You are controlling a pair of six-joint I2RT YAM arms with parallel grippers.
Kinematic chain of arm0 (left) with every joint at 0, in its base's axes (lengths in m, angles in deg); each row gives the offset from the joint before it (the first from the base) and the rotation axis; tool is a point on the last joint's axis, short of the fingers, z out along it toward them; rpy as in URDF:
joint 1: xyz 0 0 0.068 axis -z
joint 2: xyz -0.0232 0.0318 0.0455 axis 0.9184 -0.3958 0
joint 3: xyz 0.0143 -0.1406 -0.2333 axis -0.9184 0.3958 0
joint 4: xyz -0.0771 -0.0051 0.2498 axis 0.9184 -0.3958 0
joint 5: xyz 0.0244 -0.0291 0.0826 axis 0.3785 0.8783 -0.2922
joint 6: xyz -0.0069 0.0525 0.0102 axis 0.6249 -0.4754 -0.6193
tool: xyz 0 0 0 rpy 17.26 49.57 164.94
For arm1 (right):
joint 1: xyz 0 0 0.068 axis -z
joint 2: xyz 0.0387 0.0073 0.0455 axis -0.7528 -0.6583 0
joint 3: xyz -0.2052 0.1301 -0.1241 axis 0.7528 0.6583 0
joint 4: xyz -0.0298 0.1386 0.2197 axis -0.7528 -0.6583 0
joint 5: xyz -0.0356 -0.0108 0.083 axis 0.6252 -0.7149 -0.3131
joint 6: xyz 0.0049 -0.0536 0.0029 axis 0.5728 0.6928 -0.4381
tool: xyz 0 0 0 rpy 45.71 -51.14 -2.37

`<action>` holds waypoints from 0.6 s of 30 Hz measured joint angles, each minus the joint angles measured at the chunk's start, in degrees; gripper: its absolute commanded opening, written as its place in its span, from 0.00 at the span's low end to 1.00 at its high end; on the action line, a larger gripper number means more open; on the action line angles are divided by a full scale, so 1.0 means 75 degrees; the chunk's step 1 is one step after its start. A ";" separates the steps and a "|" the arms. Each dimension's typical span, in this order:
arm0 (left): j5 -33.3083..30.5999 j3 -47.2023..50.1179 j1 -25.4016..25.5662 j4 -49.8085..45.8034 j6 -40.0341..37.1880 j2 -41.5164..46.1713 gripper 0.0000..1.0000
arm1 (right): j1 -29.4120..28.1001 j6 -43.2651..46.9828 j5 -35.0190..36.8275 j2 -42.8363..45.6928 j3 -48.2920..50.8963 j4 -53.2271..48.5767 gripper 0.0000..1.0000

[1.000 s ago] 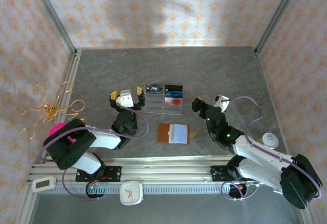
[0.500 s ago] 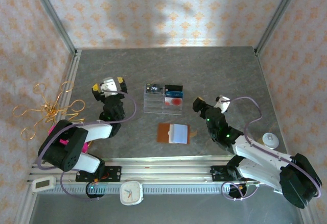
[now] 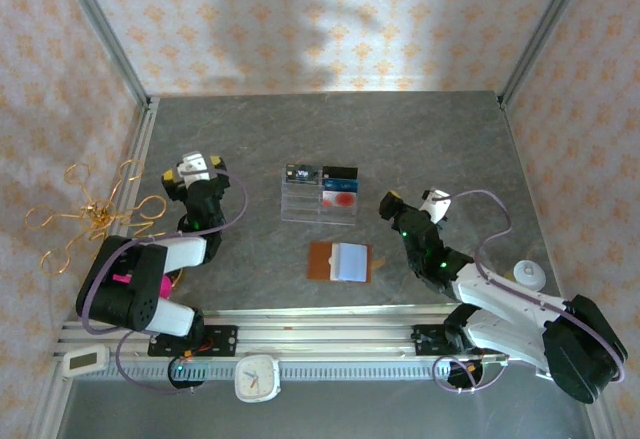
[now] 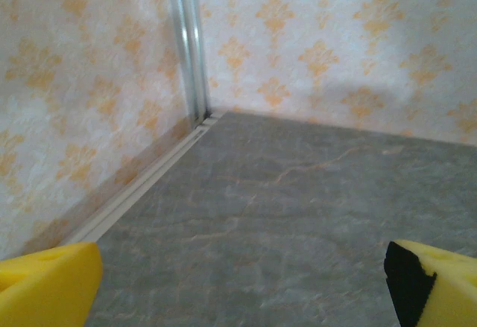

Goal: Take the credit cards out of the card holder

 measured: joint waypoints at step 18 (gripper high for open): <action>0.1950 0.1236 -0.0796 0.2057 0.0373 -0.0682 0.99 | 0.0463 0.2282 0.0274 0.1172 0.1501 0.2570 1.00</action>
